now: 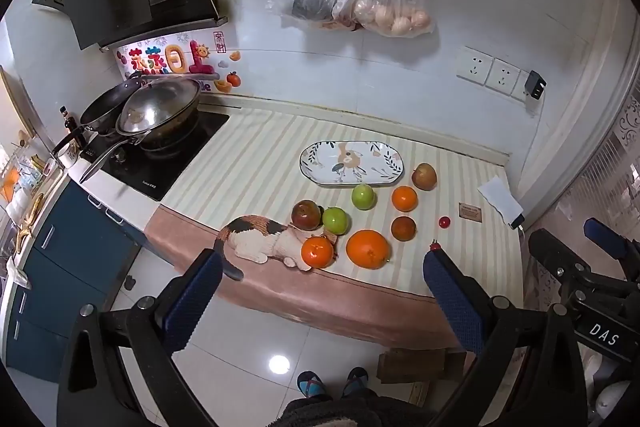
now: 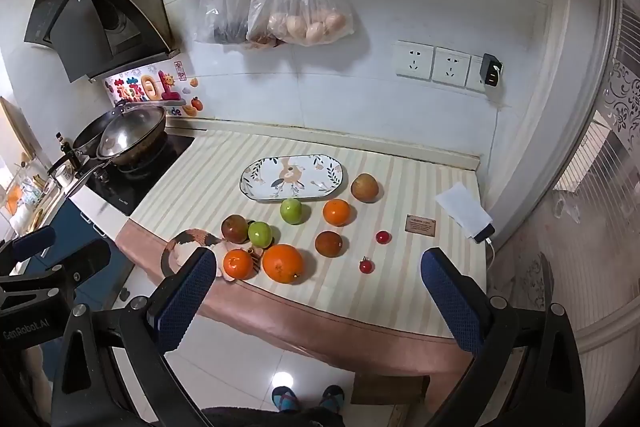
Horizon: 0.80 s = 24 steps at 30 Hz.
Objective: Organize fruits
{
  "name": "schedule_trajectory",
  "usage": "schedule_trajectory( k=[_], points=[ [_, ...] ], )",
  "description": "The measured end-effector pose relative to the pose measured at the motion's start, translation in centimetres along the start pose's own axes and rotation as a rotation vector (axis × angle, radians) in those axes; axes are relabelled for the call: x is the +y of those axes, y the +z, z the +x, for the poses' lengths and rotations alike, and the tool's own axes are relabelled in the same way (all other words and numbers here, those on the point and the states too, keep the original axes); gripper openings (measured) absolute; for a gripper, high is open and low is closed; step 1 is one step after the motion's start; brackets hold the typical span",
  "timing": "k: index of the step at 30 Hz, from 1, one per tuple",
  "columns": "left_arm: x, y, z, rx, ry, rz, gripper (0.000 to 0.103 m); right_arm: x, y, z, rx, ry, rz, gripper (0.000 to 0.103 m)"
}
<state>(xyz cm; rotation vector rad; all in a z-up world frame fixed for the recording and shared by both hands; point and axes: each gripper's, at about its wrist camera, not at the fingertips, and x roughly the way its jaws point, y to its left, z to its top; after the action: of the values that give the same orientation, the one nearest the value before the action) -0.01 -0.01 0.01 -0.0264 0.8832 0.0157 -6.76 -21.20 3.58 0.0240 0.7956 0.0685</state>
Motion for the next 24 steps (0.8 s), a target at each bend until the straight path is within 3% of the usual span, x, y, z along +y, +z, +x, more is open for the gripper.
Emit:
schedule_trajectory(
  k=[24],
  points=[
    [0.07,-0.04,-0.04,-0.001,0.000,0.001,0.103,0.24,0.07,0.46,0.015,0.012,0.006,0.103]
  ],
)
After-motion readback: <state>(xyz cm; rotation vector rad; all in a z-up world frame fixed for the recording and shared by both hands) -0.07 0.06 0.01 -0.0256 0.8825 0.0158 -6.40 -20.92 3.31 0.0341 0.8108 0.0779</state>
